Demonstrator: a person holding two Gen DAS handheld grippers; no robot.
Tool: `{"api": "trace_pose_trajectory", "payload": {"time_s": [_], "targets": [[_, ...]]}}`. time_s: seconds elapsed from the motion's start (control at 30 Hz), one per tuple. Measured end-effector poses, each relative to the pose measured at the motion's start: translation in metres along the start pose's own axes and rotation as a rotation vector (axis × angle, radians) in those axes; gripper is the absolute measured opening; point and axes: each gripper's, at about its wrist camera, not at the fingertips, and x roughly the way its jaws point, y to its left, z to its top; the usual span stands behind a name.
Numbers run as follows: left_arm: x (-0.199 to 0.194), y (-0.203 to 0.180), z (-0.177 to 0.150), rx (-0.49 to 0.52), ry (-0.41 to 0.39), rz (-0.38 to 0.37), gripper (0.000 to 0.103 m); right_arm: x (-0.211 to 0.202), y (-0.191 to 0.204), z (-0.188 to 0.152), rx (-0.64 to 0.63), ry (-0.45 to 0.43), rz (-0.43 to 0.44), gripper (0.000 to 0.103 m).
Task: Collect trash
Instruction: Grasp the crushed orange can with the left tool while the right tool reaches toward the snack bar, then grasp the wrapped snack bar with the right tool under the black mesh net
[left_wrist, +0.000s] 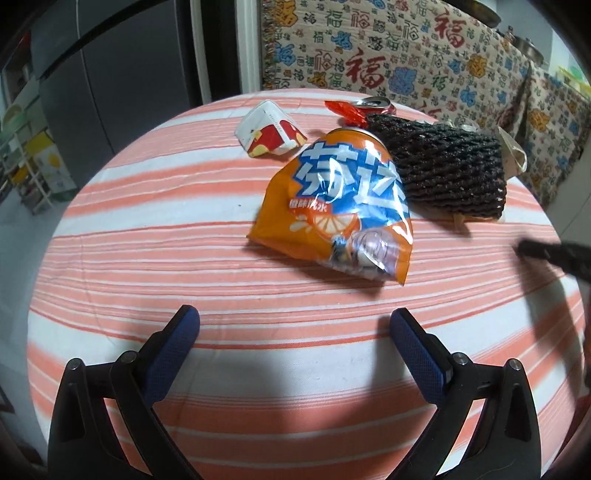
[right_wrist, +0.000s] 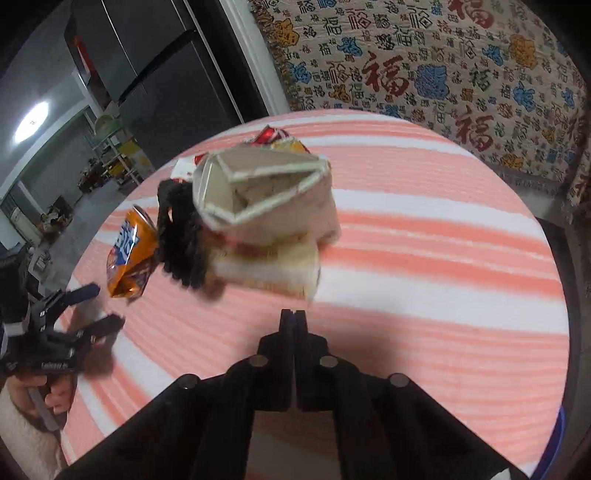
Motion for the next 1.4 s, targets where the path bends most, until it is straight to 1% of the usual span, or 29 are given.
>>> {"api": "trace_pose_trajectory", "payload": {"time_s": [0.07,0.13,0.2,0.23,0.27,0.3,0.33,0.37,0.43,0.47,0.5,0.53,0.57,0.6,0.63,0.67,0.73,0.77,0.8,0.83,0.87,1.0,1.13,1.2,1.23,1.27,1.3,1.33,1.4], "targets": [[0.000,0.000,0.000,0.000,-0.001,-0.001,0.102,-0.013,0.001,-0.015,0.012,0.020,0.006,0.001],[-0.001,0.001,0.003,-0.005,-0.010,-0.019,0.102,-0.025,0.007,-0.031,-0.019,0.028,0.011,0.001],[-0.006,0.000,0.010,-0.014,-0.057,-0.057,0.102,-0.033,0.009,-0.044,-0.037,0.019,-0.009,0.002],[-0.009,-0.002,0.014,-0.012,-0.081,-0.056,0.102,-0.035,0.009,-0.045,-0.038,0.015,-0.012,0.008],[-0.012,-0.005,0.019,-0.002,-0.105,-0.054,0.102,-0.036,0.008,-0.046,-0.038,0.009,-0.013,0.023],[-0.016,-0.012,0.026,0.027,-0.124,-0.054,0.102,-0.037,0.008,-0.045,-0.039,-0.002,-0.009,0.033],[-0.016,-0.017,0.032,0.054,-0.133,-0.047,0.102,-0.038,0.008,-0.045,-0.039,-0.011,-0.012,0.052],[-0.014,-0.023,0.038,0.090,-0.137,-0.032,0.102,-0.038,0.009,-0.044,-0.041,-0.019,-0.026,0.060],[0.000,-0.035,0.048,0.173,-0.105,0.009,0.102,-0.036,0.013,-0.043,-0.057,-0.021,-0.057,0.060],[0.009,-0.038,0.052,0.197,-0.085,0.033,0.102,-0.035,0.014,-0.040,-0.069,-0.022,-0.061,0.060],[0.015,-0.038,0.054,0.207,-0.075,0.036,0.102,-0.034,0.015,-0.036,-0.081,-0.031,-0.061,0.060],[0.017,-0.035,0.055,0.207,-0.074,0.023,0.101,-0.035,0.015,-0.032,-0.086,-0.043,-0.061,0.060],[0.018,-0.032,0.055,0.200,-0.076,-0.001,0.094,-0.035,0.013,-0.024,-0.077,-0.066,-0.062,0.060],[0.017,-0.029,0.054,0.189,-0.079,-0.034,0.085,-0.035,0.009,-0.015,-0.049,-0.092,-0.056,0.060],[0.017,-0.025,0.053,0.179,-0.073,-0.055,0.086,-0.033,0.003,-0.006,-0.007,-0.110,-0.037,0.060],[0.015,-0.023,0.051,0.173,-0.086,-0.063,0.086,-0.028,-0.003,0.004,0.040,-0.115,-0.005,0.060],[0.013,-0.023,0.046,0.190,-0.095,-0.063,0.085,-0.014,-0.010,0.019,0.088,-0.092,0.045,0.059],[0.011,-0.024,0.043,0.199,-0.099,-0.062,0.085,-0.007,-0.012,0.023,0.097,-0.082,0.060,0.055],[0.008,-0.024,0.040,0.204,-0.103,-0.061,0.085,0.000,-0.012,0.025,0.103,-0.068,0.073,0.047],[0.006,-0.024,0.037,0.202,-0.104,-0.061,0.085,0.007,-0.013,0.026,0.108,-0.048,0.098,0.018],[0.004,-0.023,0.035,0.196,-0.103,-0.060,0.085,0.011,-0.012,0.026,0.109,-0.035,0.110,0.001],[-0.003,-0.011,0.030,0.139,-0.083,-0.068,0.085,0.000,-0.001,0.011,0.069,-0.012,0.098,0.001],[-0.012,-0.003,0.025,0.097,-0.076,-0.081,0.086,-0.025,0.022,-0.022,-0.023,0.019,0.111,0.001],[-0.014,-0.003,0.020,0.084,-0.072,-0.081,0.086,-0.030,0.025,-0.029,-0.059,0.012,0.051,0.001],[-0.014,-0.003,0.018,0.082,-0.071,-0.075,0.086,-0.030,0.023,-0.029,-0.054,0.001,0.027,0.007],[-0.014,-0.004,0.015,0.081,-0.068,-0.066,0.086,-0.027,0.016,-0.025,-0.022,-0.013,0.003,0.024],[-0.013,-0.004,0.013,0.079,-0.064,-0.061,0.086,-0.024,0.009,-0.019,0.009,-0.031,-0.008,0.028],[-0.014,-0.004,0.010,0.082,-0.066,-0.057,0.086,-0.020,0.002,-0.012,0.033,-0.049,-0.012,0.028],[-0.017,-0.004,0.006,0.098,-0.074,-0.049,0.086,-0.007,-0.004,0.003,0.067,-0.050,-0.006,0.029]]}}
